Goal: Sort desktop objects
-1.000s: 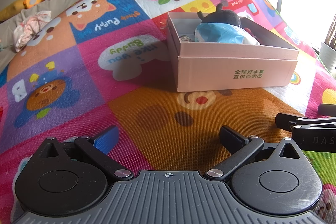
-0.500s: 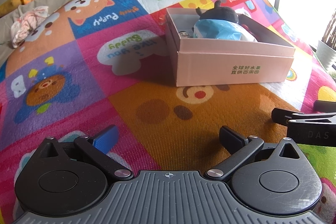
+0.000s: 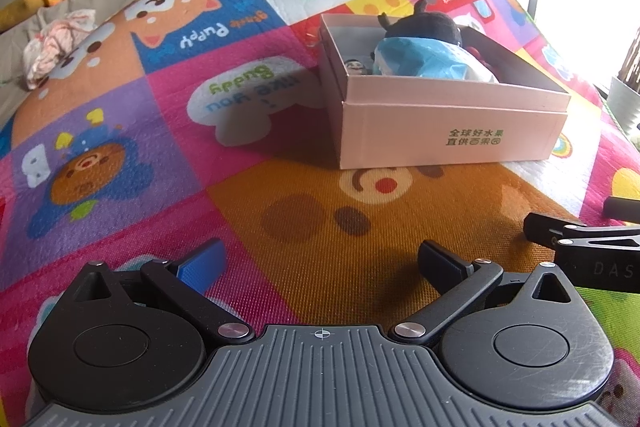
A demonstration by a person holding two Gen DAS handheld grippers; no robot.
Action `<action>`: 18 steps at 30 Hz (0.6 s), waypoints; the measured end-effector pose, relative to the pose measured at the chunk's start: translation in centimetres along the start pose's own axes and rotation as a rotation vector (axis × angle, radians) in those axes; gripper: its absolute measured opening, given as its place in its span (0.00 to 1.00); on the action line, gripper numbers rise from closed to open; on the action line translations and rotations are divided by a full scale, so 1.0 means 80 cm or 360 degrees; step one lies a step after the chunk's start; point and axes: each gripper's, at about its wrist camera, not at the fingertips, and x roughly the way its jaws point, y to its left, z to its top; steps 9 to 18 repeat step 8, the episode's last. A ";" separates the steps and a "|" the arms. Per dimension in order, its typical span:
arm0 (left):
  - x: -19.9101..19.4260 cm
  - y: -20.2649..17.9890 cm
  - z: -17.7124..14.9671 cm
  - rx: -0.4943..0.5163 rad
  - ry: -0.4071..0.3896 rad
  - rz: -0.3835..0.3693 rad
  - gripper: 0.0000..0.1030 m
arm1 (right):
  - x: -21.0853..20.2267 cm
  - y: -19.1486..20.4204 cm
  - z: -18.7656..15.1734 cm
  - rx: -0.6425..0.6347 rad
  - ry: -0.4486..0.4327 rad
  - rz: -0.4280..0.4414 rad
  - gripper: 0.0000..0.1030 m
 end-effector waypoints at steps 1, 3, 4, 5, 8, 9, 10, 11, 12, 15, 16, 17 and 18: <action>0.001 0.000 0.001 -0.0002 0.0001 0.0001 1.00 | 0.000 0.000 0.000 0.0001 0.0000 0.0000 1.00; 0.002 -0.001 0.002 0.0000 0.0002 0.0002 1.00 | 0.000 0.000 0.000 0.0000 0.0000 0.0000 1.00; 0.002 -0.001 0.002 0.0000 0.0002 0.0001 1.00 | 0.000 0.000 0.000 0.0000 0.0000 0.0000 1.00; 0.002 -0.001 0.002 -0.0001 0.0002 0.0000 1.00 | 0.000 0.000 0.000 0.0000 0.0000 0.0000 1.00; 0.002 -0.001 0.002 0.0003 0.0002 -0.0006 1.00 | 0.000 0.000 0.000 0.0001 0.0000 0.0000 1.00; 0.002 -0.001 0.002 0.0003 0.0002 -0.0006 1.00 | 0.000 0.000 0.000 0.0001 0.0000 0.0000 1.00; 0.002 -0.001 0.002 0.0003 0.0002 -0.0006 1.00 | 0.000 0.000 0.000 0.0001 0.0000 0.0000 1.00; 0.002 -0.001 0.002 0.0003 0.0002 -0.0006 1.00 | 0.000 0.000 0.000 0.0001 0.0000 0.0000 1.00; 0.002 -0.001 0.002 0.0003 0.0002 -0.0006 1.00 | 0.000 0.000 0.000 0.0001 0.0000 0.0000 1.00; 0.002 -0.001 0.002 0.0003 0.0002 -0.0006 1.00 | 0.000 0.000 0.000 0.0001 0.0000 0.0000 1.00; 0.002 -0.001 0.002 0.0003 0.0002 -0.0006 1.00 | 0.000 0.000 0.000 0.0001 0.0000 0.0000 1.00; 0.002 -0.001 0.002 0.0003 0.0002 -0.0006 1.00 | 0.000 0.000 0.000 0.0001 0.0000 0.0000 1.00; 0.002 -0.001 0.002 0.0003 0.0002 -0.0006 1.00 | 0.000 0.000 0.000 0.0001 0.0000 0.0000 1.00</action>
